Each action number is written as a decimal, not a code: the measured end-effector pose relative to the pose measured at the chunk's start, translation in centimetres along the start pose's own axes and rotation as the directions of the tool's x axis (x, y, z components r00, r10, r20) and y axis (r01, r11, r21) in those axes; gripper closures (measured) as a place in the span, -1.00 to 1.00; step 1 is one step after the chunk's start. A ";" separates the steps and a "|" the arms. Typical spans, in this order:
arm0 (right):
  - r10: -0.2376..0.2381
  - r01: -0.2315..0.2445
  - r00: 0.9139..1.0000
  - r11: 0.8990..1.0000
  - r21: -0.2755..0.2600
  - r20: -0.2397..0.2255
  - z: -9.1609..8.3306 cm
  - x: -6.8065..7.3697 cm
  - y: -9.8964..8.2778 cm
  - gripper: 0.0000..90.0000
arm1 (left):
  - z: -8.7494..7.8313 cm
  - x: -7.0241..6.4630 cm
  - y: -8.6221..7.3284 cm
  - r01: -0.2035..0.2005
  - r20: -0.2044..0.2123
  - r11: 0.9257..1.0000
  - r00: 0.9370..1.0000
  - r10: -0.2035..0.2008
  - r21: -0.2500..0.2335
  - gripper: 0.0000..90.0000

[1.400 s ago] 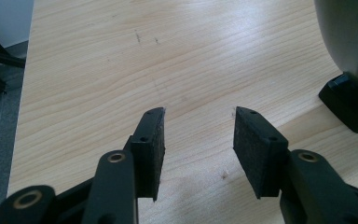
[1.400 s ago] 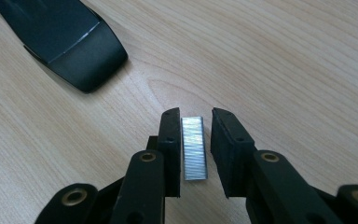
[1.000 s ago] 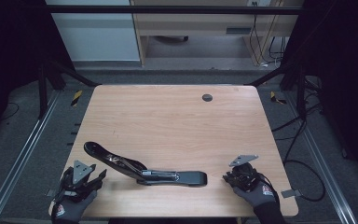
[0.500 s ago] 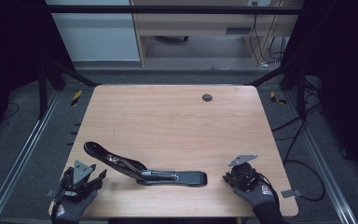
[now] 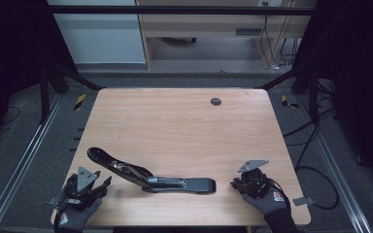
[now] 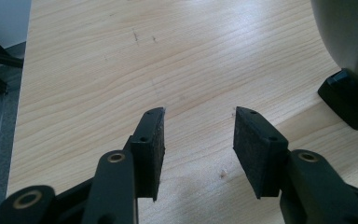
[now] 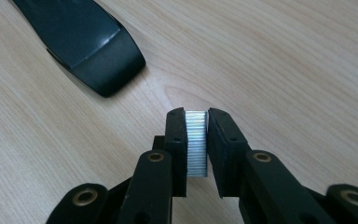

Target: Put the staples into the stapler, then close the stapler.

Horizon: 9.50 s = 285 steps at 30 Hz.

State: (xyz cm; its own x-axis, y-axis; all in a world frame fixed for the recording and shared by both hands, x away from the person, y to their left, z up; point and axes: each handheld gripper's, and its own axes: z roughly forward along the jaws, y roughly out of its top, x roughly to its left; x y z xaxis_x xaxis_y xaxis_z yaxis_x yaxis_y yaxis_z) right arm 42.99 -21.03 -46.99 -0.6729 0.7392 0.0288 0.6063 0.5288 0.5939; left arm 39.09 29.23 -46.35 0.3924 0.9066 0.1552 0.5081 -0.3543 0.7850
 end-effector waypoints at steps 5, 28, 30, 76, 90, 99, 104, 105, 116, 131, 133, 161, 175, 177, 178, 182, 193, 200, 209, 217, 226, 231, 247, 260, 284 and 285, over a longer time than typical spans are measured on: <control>-0.024 0.024 1.000 1.000 -0.019 -0.010 -0.3 0.1 0.7 0.74 | 0.0 0.0 0.0 0.000 0.002 1.000 1.000 0.000 0.002 0.18; -0.155 0.127 0.971 0.980 -0.153 -0.180 -0.7 2.2 5.1 0.74 | 0.1 0.0 0.0 -0.002 0.001 1.000 1.000 0.002 0.008 0.18; -0.165 0.131 0.965 0.977 -0.169 -0.206 -0.7 2.4 5.5 0.74 | 0.1 0.0 0.0 -0.003 0.000 1.000 1.000 0.003 0.008 0.18; -0.352 0.295 0.882 0.931 -0.217 -0.314 3.1 5.2 12.5 0.74 | 0.2 0.0 0.0 -0.005 0.005 1.000 1.000 0.005 0.010 0.18; -0.404 0.347 0.849 0.913 -0.216 -0.340 3.7 5.9 13.6 0.74 | 0.2 0.0 0.0 -0.006 0.006 1.000 1.000 0.006 0.010 0.18; -0.432 0.377 0.827 0.901 -0.215 -0.359 4.2 6.5 13.7 0.74 | 0.2 0.0 0.1 -0.007 0.007 1.000 1.000 0.007 0.009 0.18; -0.453 0.394 0.814 0.890 -0.228 -0.364 4.2 6.7 13.9 0.74 | 0.2 -0.1 0.1 -0.009 0.007 1.000 1.000 0.009 0.010 0.18; -0.454 0.395 0.812 0.890 -0.227 -0.367 4.2 6.7 13.9 0.74 | 0.2 0.0 0.1 -0.009 0.007 1.000 1.000 0.009 0.010 0.18; -0.469 0.429 0.795 0.883 -0.191 -0.384 5.1 7.4 14.0 0.74 | 0.3 0.0 0.1 -0.007 0.007 1.000 1.000 0.007 0.011 0.18; -0.495 0.465 0.774 0.868 -0.176 -0.396 5.8 7.8 14.0 0.74 | 0.3 0.0 0.1 -0.010 0.007 1.000 1.000 0.010 0.012 0.18; -0.496 0.465 0.771 0.867 -0.178 -0.400 5.9 8.0 14.0 0.74 | 0.3 0.0 0.1 -0.009 0.008 1.000 1.000 0.009 0.012 0.18; -0.520 0.503 0.749 0.850 -0.158 -0.410 7.0 9.0 14.2 0.74 | 0.3 -0.1 0.1 -0.007 0.007 1.000 1.000 0.007 0.010 0.18; -0.525 0.511 0.747 0.846 -0.153 -0.409 7.2 8.9 14.3 0.74 | 0.3 -0.1 0.1 -0.006 0.007 1.000 1.000 0.006 0.010 0.18; -0.529 0.515 0.743 0.843 -0.154 -0.409 7.3 9.0 14.3 0.74 | 0.3 0.0 0.1 -0.010 0.007 1.000 1.000 0.010 0.012 0.18; -0.528 0.514 0.744 0.844 -0.153 -0.410 7.3 9.0 14.3 0.74 | 0.3 0.0 0.1 -0.008 0.007 1.000 1.000 0.008 0.011 0.18; -0.532 0.518 0.742 0.841 -0.156 -0.408 7.4 9.0 14.3 0.74 | 0.3 0.0 0.1 -0.007 0.007 1.000 1.000 0.007 0.010 0.18; -0.540 0.524 0.730 0.836 -0.165 -0.418 7.4 8.9 14.3 0.74 | 0.3 0.0 0.1 -0.006 0.007 1.000 1.000 0.006 0.011 0.18; -0.541 0.527 0.728 0.834 -0.161 -0.421 7.4 8.7 14.3 0.74 | 0.4 0.0 0.1 -0.008 0.008 1.000 1.000 0.008 0.013 0.18; -0.552 0.553 0.716 0.822 -0.136 -0.428 7.5 9.1 14.8 0.74 | 0.3 0.0 0.1 -0.007 0.008 1.000 1.000 0.007 0.010 0.18; -0.552 0.555 0.716 0.822 -0.132 -0.428 7.6 9.1 14.7 0.74 | 0.3 0.0 0.1 -0.007 0.007 1.000 1.000 0.006 0.011 0.18; -0.543 0.547 0.723 0.828 -0.125 -0.428 7.7 9.1 14.6 0.73 | 0.3 0.0 0.1 -0.007 0.007 1.000 1.000 0.007 0.011 0.18; -0.540 0.544 0.725 0.830 -0.125 -0.428 7.6 9.1 14.5 0.67 | 0.3 0.0 0.1 -0.005 0.006 1.000 1.000 0.005 0.010 0.18; -0.467 0.435 0.819 0.884 -0.170 -0.333 5.9 8.5 13.5 0.51 | 0.0 0.0 0.1 0.006 0.012 1.000 1.000 -0.006 -0.014 0.18; -0.285 0.244 0.946 0.940 -0.239 -0.156 2.9 6.0 11.2 0.29 | -0.6 0.0 0.2 0.019 0.054 0.998 0.998 -0.016 -0.061 0.16; 0.103 -0.090 0.995 0.925 -0.370 0.014 -0.9 1.7 2.1 0.10 | -2.2 -0.1 0.7 0.048 0.134 0.988 0.991 -0.029 -0.147 0.08; 0.109 -0.094 0.994 0.923 -0.373 0.020 -1.0 1.7 1.8 0.10 | -2.3 -0.2 0.8 0.051 0.141 0.988 0.990 -0.030 -0.149 0.08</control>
State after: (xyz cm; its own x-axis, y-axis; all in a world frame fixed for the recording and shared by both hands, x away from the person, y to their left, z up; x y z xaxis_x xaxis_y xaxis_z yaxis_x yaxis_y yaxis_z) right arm 42.49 -19.23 -45.11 -0.5939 0.8008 0.0776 0.4651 0.2631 0.8453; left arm 37.65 29.31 -44.37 0.4812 0.8754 0.0460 0.4074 -0.2698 0.8725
